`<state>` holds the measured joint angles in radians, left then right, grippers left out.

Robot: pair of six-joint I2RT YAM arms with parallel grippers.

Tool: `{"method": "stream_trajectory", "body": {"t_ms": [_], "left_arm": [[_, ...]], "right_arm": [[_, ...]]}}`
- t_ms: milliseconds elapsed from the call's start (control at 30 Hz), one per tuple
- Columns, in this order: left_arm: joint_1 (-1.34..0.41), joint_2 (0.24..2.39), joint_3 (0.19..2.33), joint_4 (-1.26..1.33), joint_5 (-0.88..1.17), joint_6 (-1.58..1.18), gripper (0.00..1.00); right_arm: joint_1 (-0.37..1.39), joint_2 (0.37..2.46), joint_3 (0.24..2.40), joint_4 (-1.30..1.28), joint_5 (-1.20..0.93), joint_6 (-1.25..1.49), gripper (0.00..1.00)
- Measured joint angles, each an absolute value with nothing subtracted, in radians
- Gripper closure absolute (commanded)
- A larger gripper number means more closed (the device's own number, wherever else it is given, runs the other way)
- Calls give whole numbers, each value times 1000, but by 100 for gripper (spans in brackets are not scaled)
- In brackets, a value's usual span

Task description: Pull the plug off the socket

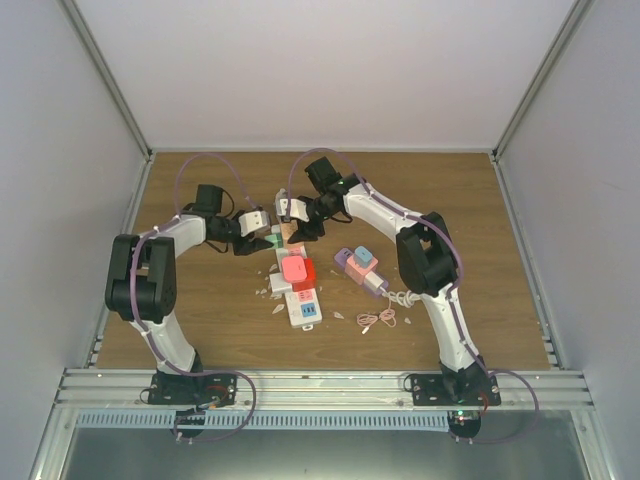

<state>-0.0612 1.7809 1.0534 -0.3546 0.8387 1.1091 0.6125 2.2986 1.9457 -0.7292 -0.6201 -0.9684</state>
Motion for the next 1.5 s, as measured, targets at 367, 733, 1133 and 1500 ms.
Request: {"method": "stream_trajectory", "body": {"t_ms": [367,733,1133,1500], "left_arm": [[-62,1791,1052,-364,815,1120,72],[-44,1791,1047,-386,849,1165,82],[17,1791,1047,-471,877,1274,85],[167,1802,1081,-505,860,1297,84]], "right_arm": [[612,2274,1898,-684,-616,-929,77],[619,2231,1822,-627,-576,-885,89],[639,2225,1814,-632,-550,-868,93],[622,2220,1814,-650,-551,-844,90]]}}
